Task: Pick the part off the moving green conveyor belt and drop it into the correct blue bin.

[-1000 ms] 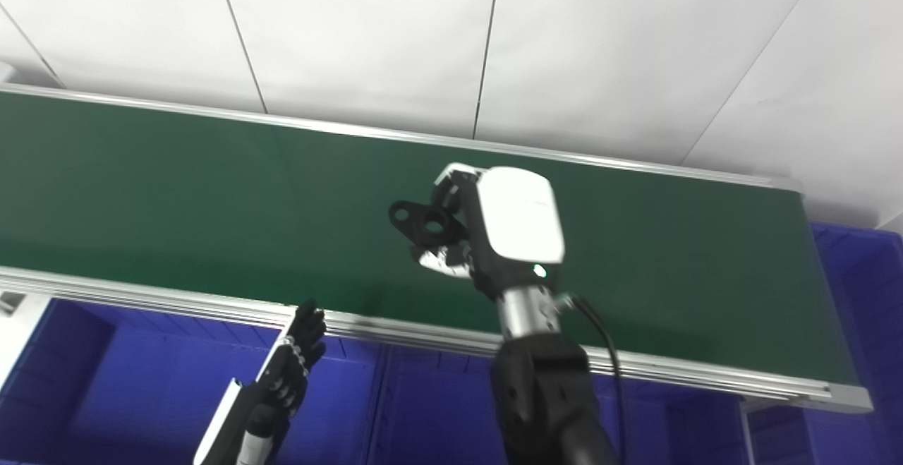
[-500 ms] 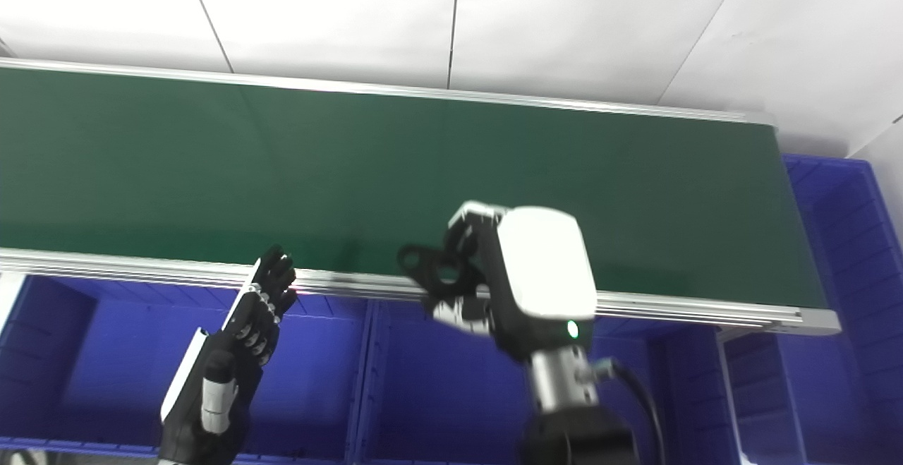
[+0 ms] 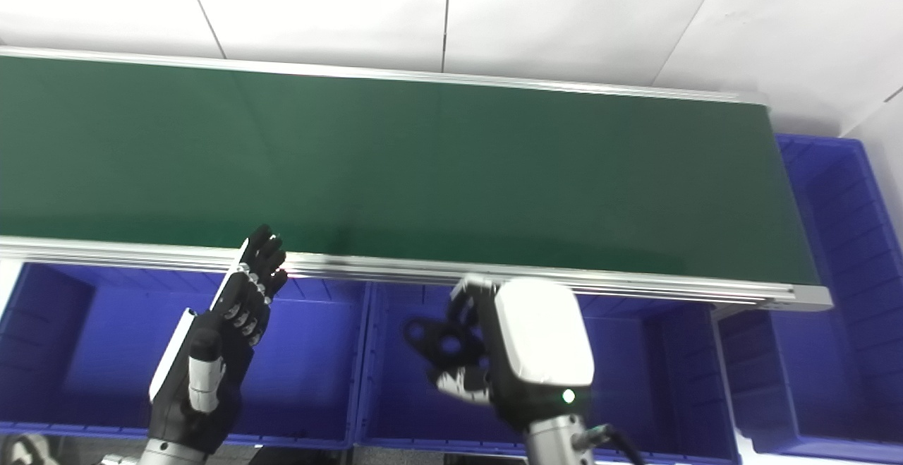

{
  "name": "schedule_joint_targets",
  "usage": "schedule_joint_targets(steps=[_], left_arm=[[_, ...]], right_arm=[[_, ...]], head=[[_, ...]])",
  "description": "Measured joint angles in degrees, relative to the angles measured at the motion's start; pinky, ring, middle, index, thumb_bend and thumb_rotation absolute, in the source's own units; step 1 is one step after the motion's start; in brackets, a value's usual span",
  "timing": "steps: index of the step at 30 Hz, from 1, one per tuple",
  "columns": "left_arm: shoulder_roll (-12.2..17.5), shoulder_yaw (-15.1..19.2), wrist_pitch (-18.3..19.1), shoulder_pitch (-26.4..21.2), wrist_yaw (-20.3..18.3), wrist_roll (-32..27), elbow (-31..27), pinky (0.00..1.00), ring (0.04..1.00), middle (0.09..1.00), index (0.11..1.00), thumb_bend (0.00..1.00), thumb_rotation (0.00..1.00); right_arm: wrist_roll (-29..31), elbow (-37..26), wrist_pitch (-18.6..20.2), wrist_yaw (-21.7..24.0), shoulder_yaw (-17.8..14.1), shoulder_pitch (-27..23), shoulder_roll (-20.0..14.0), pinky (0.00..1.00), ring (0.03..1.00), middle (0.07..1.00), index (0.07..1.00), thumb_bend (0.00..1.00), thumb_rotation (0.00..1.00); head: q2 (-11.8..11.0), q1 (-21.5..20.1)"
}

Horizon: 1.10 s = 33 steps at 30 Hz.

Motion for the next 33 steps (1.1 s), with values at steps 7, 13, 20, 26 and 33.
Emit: schedule_joint_targets(steps=[7, 13, 20, 26, 33], left_arm=[[0.01, 0.04, 0.40, 0.00, -0.01, -0.02, -0.35, 1.00, 1.000, 1.000, 1.000, 0.81, 1.00], [0.11, 0.26, 0.87, 0.01, -0.01, -0.24, -0.42, 1.00, 1.000, 1.000, 1.000, 0.82, 1.00], [0.10, 0.41, 1.36, 0.00, -0.01, -0.23, -0.78, 1.00, 1.000, 1.000, 1.000, 0.81, 1.00], [0.10, 0.45, 1.89, 0.01, -0.01, -0.24, -1.37, 1.00, 1.000, 1.000, 1.000, 0.81, 0.99], [0.18, 0.46, 1.95, 0.02, -0.02, -0.24, -1.88, 1.00, 1.000, 1.000, 1.000, 0.81, 0.99]], right_arm=[[1.12, 6.80, 0.01, -1.09, -1.76, -2.69, -0.10, 0.14, 0.209, 0.471, 0.488, 0.52, 0.00], [3.07, 14.48, 0.01, -3.16, -2.85, -6.56, -0.28, 0.14, 0.209, 0.471, 0.489, 0.52, 0.00], [1.77, 19.48, 0.01, -7.07, -1.62, -8.64, -1.87, 0.11, 0.169, 0.470, 0.487, 0.53, 0.00], [-0.75, 20.90, 0.09, -9.26, -0.63, -9.25, -2.49, 0.21, 0.310, 0.508, 0.493, 0.52, 0.09], [-4.19, 20.68, 2.72, -1.68, -1.19, -8.69, -1.64, 0.59, 0.700, 0.791, 0.833, 1.00, 0.66]], head=[[0.35, -0.26], [0.53, -0.26], [0.70, 0.00], [0.88, 0.35], [1.14, 0.53]])
